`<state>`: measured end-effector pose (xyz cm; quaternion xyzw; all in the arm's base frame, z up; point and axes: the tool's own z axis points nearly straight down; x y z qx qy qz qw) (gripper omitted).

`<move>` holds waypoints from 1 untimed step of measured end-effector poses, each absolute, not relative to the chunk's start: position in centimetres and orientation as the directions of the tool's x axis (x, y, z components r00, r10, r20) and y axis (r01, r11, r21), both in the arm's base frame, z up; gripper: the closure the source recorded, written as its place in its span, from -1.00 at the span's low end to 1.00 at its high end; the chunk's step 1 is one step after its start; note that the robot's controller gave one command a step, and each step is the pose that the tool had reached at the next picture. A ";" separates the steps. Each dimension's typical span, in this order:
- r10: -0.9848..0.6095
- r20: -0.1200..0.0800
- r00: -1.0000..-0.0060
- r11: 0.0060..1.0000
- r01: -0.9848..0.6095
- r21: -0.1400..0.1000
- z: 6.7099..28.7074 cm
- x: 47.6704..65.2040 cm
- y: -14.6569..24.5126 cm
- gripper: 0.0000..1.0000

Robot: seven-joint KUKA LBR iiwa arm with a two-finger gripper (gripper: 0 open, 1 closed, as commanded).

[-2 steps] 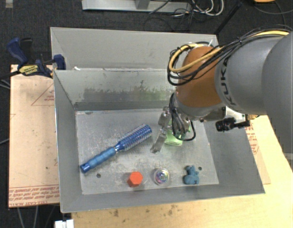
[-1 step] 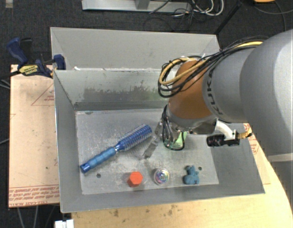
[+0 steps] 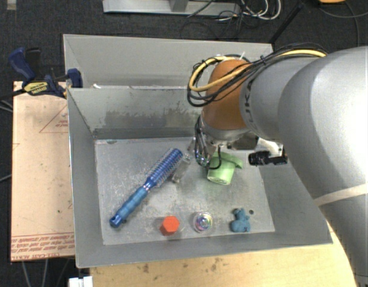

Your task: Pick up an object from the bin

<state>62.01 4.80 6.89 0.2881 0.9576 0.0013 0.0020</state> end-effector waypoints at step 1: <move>0.571 0.000 -0.821 0.821 0.571 0.000 7.0 58.6 4.8 -1.00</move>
Offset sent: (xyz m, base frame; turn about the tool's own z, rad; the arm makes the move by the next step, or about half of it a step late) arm -0.0337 -0.0001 0.0011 0.0258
